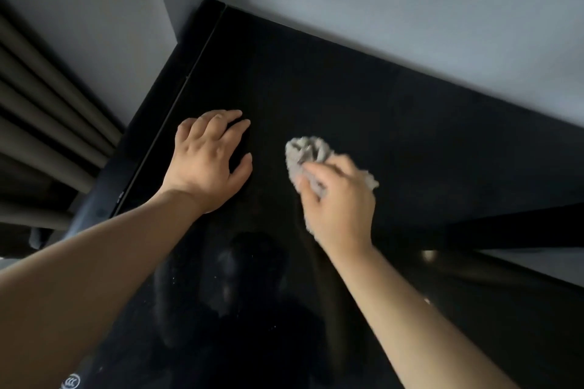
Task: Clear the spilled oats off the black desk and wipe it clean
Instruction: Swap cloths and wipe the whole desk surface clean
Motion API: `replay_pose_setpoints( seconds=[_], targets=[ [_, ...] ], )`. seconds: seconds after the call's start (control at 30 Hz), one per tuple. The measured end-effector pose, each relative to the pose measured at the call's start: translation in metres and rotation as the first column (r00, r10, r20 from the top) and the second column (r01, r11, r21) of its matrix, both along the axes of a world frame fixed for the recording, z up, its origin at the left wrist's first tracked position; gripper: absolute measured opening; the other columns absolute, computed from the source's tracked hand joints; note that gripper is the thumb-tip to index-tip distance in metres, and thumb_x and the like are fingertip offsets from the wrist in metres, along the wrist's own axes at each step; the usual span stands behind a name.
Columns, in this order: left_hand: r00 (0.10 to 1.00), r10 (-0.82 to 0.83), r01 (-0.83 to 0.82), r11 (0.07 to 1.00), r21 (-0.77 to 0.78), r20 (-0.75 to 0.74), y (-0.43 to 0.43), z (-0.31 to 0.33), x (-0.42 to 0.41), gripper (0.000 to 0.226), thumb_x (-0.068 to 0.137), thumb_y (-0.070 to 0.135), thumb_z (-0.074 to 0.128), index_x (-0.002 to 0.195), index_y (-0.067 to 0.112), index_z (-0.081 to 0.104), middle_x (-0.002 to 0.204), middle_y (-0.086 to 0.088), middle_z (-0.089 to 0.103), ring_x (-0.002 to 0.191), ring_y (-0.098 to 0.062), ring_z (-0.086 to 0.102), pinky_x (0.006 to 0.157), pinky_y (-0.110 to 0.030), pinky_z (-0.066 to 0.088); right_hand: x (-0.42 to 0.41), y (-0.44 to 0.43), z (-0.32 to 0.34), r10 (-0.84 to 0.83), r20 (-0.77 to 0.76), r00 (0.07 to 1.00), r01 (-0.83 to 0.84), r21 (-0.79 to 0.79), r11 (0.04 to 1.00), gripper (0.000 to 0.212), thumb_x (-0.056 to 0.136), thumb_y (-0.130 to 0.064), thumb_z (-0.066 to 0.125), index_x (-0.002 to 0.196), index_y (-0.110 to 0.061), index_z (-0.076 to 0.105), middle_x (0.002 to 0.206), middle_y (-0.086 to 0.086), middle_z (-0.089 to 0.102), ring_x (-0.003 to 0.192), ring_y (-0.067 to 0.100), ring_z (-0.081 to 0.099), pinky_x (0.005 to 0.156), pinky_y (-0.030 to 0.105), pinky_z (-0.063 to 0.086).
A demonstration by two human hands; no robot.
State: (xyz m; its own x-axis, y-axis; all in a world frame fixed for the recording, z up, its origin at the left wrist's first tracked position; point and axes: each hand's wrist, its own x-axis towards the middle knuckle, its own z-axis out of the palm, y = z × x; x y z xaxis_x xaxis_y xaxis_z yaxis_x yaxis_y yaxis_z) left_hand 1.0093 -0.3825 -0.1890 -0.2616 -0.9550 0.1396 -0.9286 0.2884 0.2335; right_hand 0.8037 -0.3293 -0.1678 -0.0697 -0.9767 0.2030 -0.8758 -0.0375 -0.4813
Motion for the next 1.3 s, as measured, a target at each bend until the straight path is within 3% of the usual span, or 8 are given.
replay_pose_setpoints(
  seconds=[0.17,0.37,0.6,0.73,0.87,1.03,1.13,1.3],
  targets=[
    [0.997,-0.013,0.012,1.0,-0.01,-0.076,0.003,0.003,-0.001,0.057,0.088,0.043,0.042,0.136,0.015,0.048,0.143,-0.003,0.045,0.132,-0.023,0.038,0.11,-0.043,0.025,-0.006,0.041,0.025,0.047,0.238,0.97,-0.092,0.182,0.979,0.012,0.085,-0.033,0.067,0.091,-0.028,0.075,0.086,-0.014,0.061,0.079,0.003,0.062,0.069,0.023,0.05],
    [0.988,-0.034,0.035,0.999,0.005,-0.149,0.051,0.016,0.022,0.046,0.089,0.039,0.045,0.122,0.01,0.061,0.129,-0.004,0.058,0.118,-0.027,0.053,0.104,-0.045,0.038,-0.025,-0.017,0.008,-0.299,-0.026,0.954,0.299,0.032,0.954,0.021,0.091,-0.033,0.059,0.106,-0.025,0.071,0.1,-0.002,0.059,0.086,0.018,0.06,0.065,0.027,0.041],
    [1.0,0.01,-0.009,0.999,0.048,-0.006,0.128,0.016,0.068,0.054,0.088,0.044,0.043,0.127,0.009,0.058,0.134,-0.007,0.054,0.125,-0.03,0.046,0.109,-0.05,0.029,0.032,0.088,0.0,-0.066,0.017,0.998,0.066,0.011,0.998,0.017,0.08,-0.03,0.071,0.096,-0.024,0.074,0.09,-0.01,0.058,0.078,0.01,0.056,0.056,0.025,0.044],
    [0.998,0.043,-0.047,0.996,0.078,0.052,0.141,0.01,0.078,0.06,0.087,0.048,0.039,0.132,0.011,0.054,0.141,-0.008,0.047,0.131,-0.033,0.039,0.112,-0.054,0.021,0.036,0.129,0.015,0.033,0.179,0.983,-0.066,0.179,0.982,0.017,0.083,-0.035,0.069,0.096,-0.026,0.075,0.091,-0.017,0.059,0.079,0.003,0.06,0.062,0.02,0.051],
    [0.997,0.058,-0.062,0.994,0.09,0.053,0.145,0.005,0.078,0.061,0.088,0.048,0.035,0.139,0.015,0.047,0.147,-0.005,0.04,0.137,-0.032,0.031,0.115,-0.054,0.013,0.009,0.088,0.032,-0.167,0.199,0.966,0.142,0.134,0.981,0.011,0.085,-0.032,0.067,0.094,-0.029,0.073,0.092,-0.013,0.057,0.077,0.005,0.06,0.066,0.021,0.047],
    [0.997,0.067,-0.07,0.995,0.065,0.046,0.145,0.003,0.079,0.06,0.088,0.047,0.036,0.138,0.015,0.048,0.146,-0.005,0.041,0.136,-0.032,0.032,0.115,-0.056,0.014,0.007,0.041,0.01,-0.293,-0.037,0.955,0.295,0.097,0.951,0.027,0.09,-0.033,0.06,0.114,-0.026,0.069,0.111,-0.003,0.057,0.097,0.019,0.059,0.071,0.027,0.042],
    [0.996,0.069,-0.072,0.996,0.06,0.048,0.145,0.003,0.079,0.06,0.088,0.047,0.036,0.137,0.014,0.048,0.146,-0.005,0.041,0.136,-0.031,0.031,0.115,-0.055,0.013,0.038,0.085,-0.002,-0.247,-0.168,0.954,0.251,-0.001,0.968,0.027,0.086,-0.031,0.066,0.111,-0.024,0.069,0.106,0.001,0.059,0.09,0.023,0.058,0.066,0.03,0.044],
    [0.997,0.068,-0.07,0.996,0.05,0.033,0.144,0.003,0.078,0.06,0.088,0.048,0.036,0.136,0.014,0.049,0.145,-0.006,0.042,0.136,-0.031,0.031,0.115,-0.054,0.012,0.069,0.18,0.011,-0.016,0.042,0.999,0.011,0.11,0.994,0.027,0.084,-0.038,0.062,0.103,-0.023,0.073,0.097,-0.014,0.059,0.083,0.003,0.059,0.063,0.017,0.049]
  ],
)
